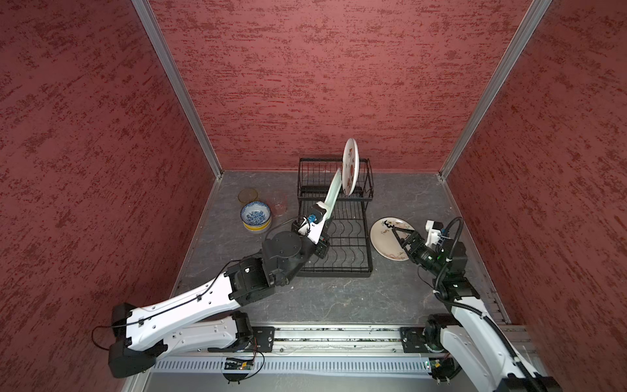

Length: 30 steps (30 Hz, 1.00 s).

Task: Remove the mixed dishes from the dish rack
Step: 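Lower the green plate with the left gripper while the right gripper approaches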

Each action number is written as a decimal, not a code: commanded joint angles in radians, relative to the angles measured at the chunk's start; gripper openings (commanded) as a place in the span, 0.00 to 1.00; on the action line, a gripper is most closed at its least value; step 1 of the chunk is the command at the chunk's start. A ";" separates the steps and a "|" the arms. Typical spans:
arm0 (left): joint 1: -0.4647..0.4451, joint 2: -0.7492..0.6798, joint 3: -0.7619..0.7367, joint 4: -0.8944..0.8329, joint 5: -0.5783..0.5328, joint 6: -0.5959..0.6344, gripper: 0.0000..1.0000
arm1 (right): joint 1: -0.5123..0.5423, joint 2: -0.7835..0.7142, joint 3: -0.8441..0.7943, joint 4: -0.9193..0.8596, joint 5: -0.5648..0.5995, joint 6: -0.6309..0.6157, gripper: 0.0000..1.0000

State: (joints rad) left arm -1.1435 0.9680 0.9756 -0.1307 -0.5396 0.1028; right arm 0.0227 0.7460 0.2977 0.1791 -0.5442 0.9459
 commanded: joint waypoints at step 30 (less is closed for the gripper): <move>-0.088 0.187 -0.116 0.093 -0.096 -0.017 0.00 | 0.031 -0.014 0.110 -0.139 -0.020 -0.003 0.99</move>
State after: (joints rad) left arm -1.2251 1.1633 0.8371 -0.2031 -0.5831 0.0467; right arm 0.0372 0.7502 0.3725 0.0628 -0.5564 0.9421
